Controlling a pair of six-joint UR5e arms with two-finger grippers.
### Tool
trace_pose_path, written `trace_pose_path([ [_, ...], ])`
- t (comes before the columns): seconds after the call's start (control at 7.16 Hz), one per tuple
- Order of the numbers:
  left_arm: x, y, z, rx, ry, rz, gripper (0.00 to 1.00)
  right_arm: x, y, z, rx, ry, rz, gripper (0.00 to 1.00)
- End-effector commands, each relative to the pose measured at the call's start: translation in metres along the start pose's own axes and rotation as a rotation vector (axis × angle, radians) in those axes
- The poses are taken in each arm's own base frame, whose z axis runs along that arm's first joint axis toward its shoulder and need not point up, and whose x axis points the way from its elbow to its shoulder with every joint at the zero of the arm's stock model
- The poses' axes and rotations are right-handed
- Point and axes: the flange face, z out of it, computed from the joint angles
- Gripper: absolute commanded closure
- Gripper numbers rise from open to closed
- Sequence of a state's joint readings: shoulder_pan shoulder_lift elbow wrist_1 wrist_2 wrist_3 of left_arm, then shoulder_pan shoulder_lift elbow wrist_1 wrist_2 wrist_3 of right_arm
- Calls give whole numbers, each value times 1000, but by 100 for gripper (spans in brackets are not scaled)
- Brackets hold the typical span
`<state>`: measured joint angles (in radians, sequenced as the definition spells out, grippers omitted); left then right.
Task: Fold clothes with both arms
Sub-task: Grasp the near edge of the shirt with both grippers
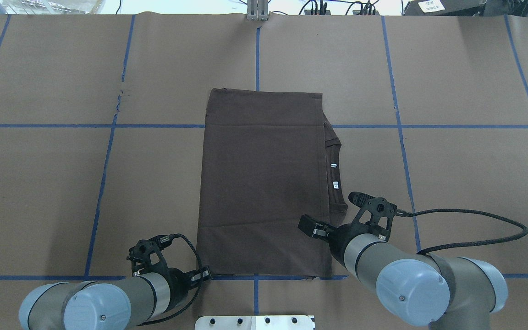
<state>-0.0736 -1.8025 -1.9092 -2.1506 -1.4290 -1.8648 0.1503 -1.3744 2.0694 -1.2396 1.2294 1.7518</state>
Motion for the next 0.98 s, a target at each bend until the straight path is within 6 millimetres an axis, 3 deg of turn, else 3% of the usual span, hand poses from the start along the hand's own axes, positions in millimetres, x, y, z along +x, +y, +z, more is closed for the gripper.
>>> trace_pose_path([
  [0.0,0,0,-3,0,4,-1,99,0,0,0,-1,0,0,0],
  [0.56,5,1,-4,-4,12,-1,100,1,3,6,5,21,51,4],
  [0.7,6,1,-4,-5,13,-1,100,5,7,12,14,69,87,10],
  [0.84,8,2,-4,-6,16,-1,100,2,15,30,38,155,102,14],
])
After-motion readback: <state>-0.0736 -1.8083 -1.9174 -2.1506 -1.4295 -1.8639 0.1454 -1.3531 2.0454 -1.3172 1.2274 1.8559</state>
